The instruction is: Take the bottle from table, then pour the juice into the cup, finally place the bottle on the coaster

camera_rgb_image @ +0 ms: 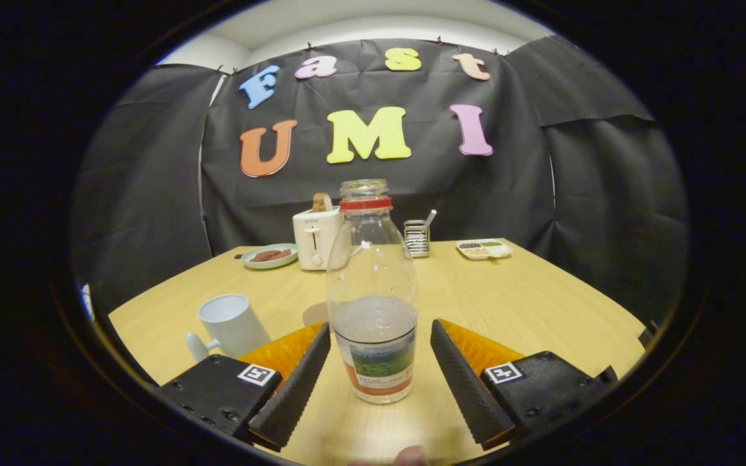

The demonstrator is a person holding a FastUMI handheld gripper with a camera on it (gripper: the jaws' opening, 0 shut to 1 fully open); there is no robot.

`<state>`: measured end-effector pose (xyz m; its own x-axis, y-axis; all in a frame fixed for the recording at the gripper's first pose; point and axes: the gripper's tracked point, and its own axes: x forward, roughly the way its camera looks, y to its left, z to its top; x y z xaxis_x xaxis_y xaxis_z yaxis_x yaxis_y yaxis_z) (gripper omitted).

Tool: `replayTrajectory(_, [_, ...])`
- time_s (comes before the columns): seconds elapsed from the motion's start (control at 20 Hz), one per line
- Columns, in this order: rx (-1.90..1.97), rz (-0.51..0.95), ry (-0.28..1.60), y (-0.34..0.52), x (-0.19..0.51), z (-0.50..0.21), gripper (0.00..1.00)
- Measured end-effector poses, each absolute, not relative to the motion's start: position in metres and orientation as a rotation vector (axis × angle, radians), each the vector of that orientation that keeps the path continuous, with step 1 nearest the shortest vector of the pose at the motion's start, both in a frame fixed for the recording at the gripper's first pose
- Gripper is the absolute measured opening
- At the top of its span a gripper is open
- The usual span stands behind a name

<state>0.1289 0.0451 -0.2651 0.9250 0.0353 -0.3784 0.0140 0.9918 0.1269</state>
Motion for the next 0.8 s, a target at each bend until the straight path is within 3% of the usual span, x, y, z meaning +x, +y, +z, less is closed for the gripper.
replayTrajectory(0.25, [0.137,0.012,0.421,0.046,0.139,-0.275,1.00])
replayTrajectory(0.4, [0.155,0.011,0.436,0.048,0.142,-0.277,0.92])
replayTrajectory(0.45, [0.152,0.007,0.433,0.047,0.144,-0.276,0.85])
replayTrajectory(0.8, [-0.022,0.046,0.433,0.065,0.142,-0.261,0.75])
